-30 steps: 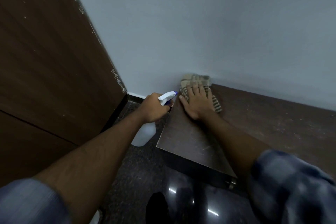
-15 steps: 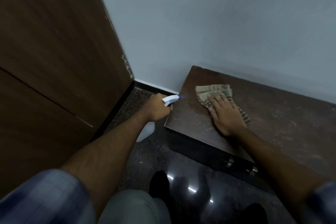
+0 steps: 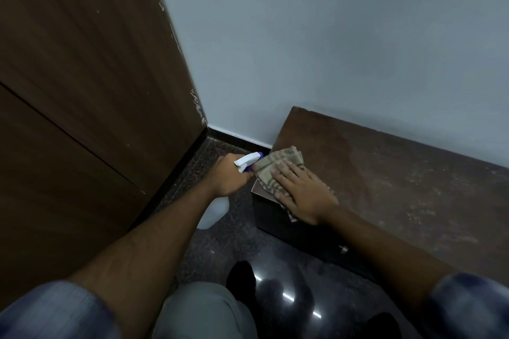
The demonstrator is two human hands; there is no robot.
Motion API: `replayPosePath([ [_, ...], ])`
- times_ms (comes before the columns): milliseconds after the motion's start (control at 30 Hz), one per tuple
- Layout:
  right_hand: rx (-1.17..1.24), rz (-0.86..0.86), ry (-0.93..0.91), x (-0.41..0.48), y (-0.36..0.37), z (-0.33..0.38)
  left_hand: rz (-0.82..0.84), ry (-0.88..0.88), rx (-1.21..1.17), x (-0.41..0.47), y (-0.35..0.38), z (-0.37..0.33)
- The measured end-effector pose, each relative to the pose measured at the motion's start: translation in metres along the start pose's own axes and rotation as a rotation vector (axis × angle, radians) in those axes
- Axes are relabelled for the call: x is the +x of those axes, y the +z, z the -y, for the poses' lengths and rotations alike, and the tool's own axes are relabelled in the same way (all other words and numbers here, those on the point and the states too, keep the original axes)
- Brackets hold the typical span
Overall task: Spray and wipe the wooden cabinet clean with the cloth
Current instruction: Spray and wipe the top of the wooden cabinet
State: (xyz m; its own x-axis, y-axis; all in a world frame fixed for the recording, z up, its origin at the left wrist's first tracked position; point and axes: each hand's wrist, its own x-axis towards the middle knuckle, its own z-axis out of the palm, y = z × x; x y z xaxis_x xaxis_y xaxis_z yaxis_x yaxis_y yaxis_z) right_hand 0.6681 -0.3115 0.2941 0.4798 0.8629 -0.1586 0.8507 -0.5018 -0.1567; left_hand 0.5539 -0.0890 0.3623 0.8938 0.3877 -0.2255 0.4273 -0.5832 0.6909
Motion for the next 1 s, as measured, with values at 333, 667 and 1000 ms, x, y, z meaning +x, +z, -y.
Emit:
replayPosePath([
  [333, -0.019, -0.043, -0.105, 0.033, -0.003, -0.003, 0.013, 0.009, -0.023, -0.002, -0.004, 0.01],
  [667, -0.012, -0.111, 0.096, -0.019, 0.015, -0.005, 0.108, -0.034, 0.026, -0.056, 0.016, 0.045],
  [1000, -0.031, -0.011, -0.197, -0.011, 0.008, 0.029, 0.022, 0.001, 0.033, -0.05, 0.006, 0.034],
])
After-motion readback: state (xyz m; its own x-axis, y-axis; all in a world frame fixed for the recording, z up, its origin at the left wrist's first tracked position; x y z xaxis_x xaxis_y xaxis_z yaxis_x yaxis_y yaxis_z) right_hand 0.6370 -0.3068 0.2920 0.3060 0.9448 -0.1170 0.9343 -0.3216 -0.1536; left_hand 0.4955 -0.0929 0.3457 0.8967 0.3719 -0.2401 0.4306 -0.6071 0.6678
